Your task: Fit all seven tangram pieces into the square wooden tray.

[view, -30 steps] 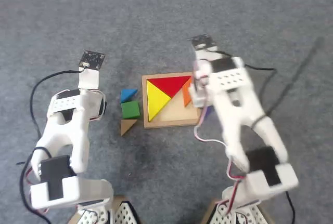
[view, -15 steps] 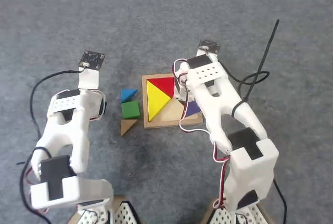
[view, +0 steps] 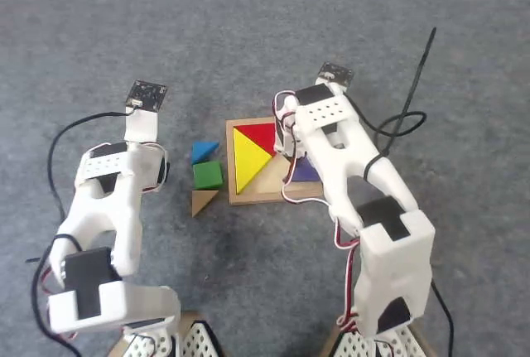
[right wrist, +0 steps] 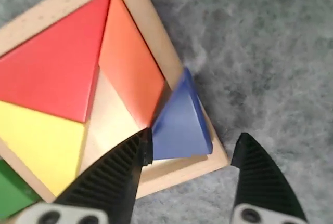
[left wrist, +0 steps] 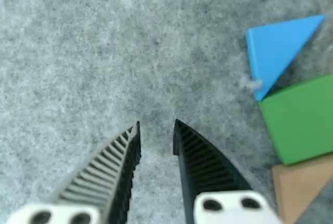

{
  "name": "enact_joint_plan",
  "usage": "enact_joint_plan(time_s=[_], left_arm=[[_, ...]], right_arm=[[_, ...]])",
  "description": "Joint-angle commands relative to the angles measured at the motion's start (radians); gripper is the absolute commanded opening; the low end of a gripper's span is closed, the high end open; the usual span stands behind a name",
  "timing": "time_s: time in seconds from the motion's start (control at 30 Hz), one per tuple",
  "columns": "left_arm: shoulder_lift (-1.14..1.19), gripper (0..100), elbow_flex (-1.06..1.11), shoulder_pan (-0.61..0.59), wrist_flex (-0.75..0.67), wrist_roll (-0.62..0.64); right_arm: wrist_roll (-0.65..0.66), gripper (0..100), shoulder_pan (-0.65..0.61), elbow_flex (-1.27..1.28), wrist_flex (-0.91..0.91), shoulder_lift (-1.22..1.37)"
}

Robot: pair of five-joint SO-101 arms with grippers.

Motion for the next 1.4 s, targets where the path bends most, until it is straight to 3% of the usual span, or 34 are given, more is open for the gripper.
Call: enact_joint_plan(time_s=[0.0, 0.23, 0.4, 0.53, 0.9, 1.37], left_arm=[[-0.054, 10, -0.005, -0.003, -0.012, -0.002], [-0.054, 10, -0.005, -0.003, -0.012, -0.002], [-0.054, 10, -0.005, -0.003, -0.012, -0.002], [-0.054, 10, -0.005, -0.003, -0.012, -0.002], [-0.054, 10, -0.005, -0.003, -0.012, -0.002], [-0.054, 10, -0.005, -0.003, -0.012, -0.002]], right_arm=[[0.021, 25.1, -0.015, -0.077, 0.033, -0.019], [0.342, 20.6, -0.007, -0.221, 0.196, -0.087], [0.545, 10.7, 0.031, -0.224, 0.162, -0.074], [0.562, 0.6, 0.108, -0.226, 0.133, -0.071], [0.563, 0.8, 0.114, -0.195, 0.096, 0.021], [0.563, 0.8, -0.002, -0.193, 0.097, 0.116]])
